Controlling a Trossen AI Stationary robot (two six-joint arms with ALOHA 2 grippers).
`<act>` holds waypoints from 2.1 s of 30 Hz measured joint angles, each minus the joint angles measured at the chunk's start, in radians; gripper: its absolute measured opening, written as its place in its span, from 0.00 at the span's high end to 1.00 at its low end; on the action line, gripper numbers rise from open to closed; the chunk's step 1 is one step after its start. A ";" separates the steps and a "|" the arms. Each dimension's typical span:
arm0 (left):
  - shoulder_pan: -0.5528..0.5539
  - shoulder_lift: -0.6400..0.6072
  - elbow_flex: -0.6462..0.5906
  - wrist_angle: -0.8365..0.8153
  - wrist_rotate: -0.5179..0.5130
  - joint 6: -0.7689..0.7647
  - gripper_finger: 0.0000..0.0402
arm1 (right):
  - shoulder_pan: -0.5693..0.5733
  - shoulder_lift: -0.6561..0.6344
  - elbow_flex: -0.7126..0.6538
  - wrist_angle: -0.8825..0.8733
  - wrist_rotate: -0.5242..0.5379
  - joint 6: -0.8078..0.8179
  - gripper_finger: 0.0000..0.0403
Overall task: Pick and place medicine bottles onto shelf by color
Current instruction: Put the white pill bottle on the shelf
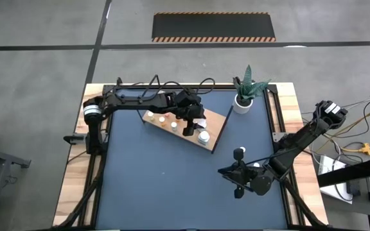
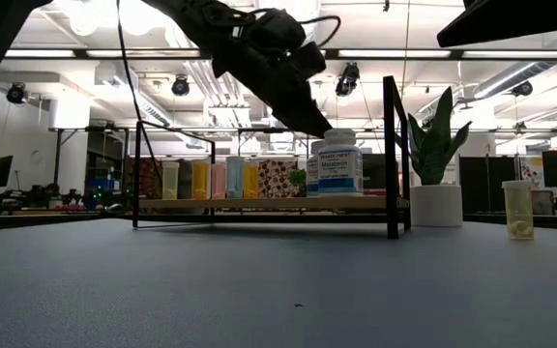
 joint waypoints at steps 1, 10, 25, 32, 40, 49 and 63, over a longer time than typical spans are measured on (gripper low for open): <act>0.000 -0.008 0.000 0.002 0.000 0.000 0.47 | 0.000 0.000 0.000 0.000 0.000 0.000 0.98; -0.065 -0.188 -0.009 -0.064 -0.008 -0.003 0.47 | 0.000 0.000 0.001 -0.004 0.031 -0.018 0.98; -0.570 -0.506 -0.503 0.470 -0.342 -0.058 0.47 | -0.035 0.010 0.003 0.056 0.051 -0.036 0.98; -0.679 -0.625 -0.621 0.527 -0.435 -0.064 0.47 | -0.056 0.009 0.004 0.113 0.049 -0.072 0.98; -0.706 -0.763 -0.731 0.536 -0.531 -0.049 0.47 | -0.110 0.008 0.079 0.080 0.009 -0.102 0.98; -0.706 -0.902 -0.835 0.533 -0.585 0.014 0.47 | -0.257 0.016 0.297 -0.168 -0.209 -0.144 0.98; -0.706 -0.994 -0.919 0.536 -0.605 0.000 0.47 | -0.588 0.070 0.528 -0.292 -0.580 -0.216 0.98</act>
